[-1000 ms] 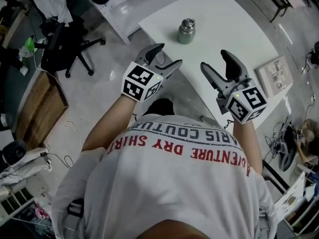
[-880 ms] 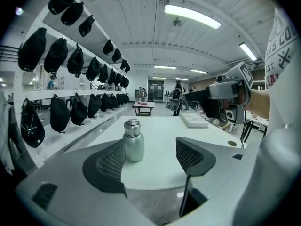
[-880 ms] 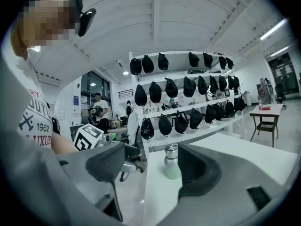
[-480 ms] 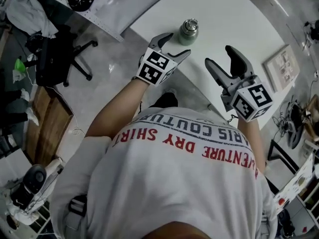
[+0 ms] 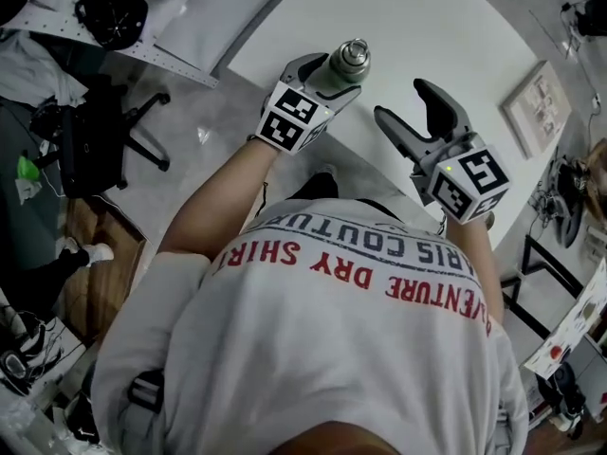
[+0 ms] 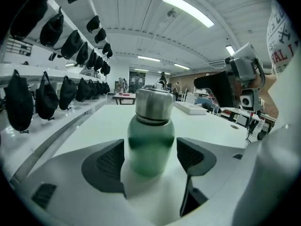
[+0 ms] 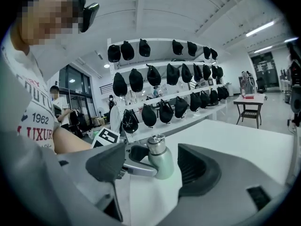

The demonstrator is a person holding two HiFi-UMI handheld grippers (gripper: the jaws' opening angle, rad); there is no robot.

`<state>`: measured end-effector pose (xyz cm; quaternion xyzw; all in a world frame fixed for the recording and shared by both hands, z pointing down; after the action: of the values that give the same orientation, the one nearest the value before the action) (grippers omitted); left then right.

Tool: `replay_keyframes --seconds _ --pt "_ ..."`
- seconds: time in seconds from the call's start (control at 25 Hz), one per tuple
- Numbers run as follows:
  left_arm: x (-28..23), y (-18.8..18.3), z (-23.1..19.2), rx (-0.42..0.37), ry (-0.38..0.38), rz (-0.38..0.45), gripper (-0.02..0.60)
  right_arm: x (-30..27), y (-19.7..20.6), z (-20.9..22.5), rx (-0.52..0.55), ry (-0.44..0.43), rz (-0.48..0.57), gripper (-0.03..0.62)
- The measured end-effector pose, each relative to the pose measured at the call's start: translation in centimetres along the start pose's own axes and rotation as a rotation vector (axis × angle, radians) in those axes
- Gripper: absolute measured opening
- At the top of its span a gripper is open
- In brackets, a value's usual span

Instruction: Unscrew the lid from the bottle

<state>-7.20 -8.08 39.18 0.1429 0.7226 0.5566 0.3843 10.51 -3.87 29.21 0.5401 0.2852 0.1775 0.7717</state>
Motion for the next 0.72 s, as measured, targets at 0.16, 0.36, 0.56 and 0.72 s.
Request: replay_keyframes --seconds 0.16,0.36,0.56,0.72 --pt "-0.9 0.2 -0.3 -0.015 0.052 0.013 0.345 -1.0 0.5 0.3 -0.004 0.015 -0.002 0.331" --pt "-1.6 0.4 -0.5 -0.022 0.096 0.026 0.345 -2.5 1.1 0.5 0.003 0.009 -0.014 0.331" --pt "-1.7 0.5 -0.6 -0.021 0.119 0.032 0.345 -4.1 1.6 0.7 0.008 0.002 -0.025 0.33" --pt "-1.7 0.4 -0.7 -0.025 0.129 0.032 0.345 -5.4 1.6 1.2 0.014 0.016 -0.022 0.33"
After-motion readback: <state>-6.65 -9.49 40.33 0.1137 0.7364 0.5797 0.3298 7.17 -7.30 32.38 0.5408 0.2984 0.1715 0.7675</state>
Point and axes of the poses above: the fingertips, and each gripper's own axes: x backward along the fingers, z to its right, y out of its underside, the point moved 8 cm from there along x, backward along the fingers, and after that the axes turned 6 degrees about z, right-handed, at the moved point
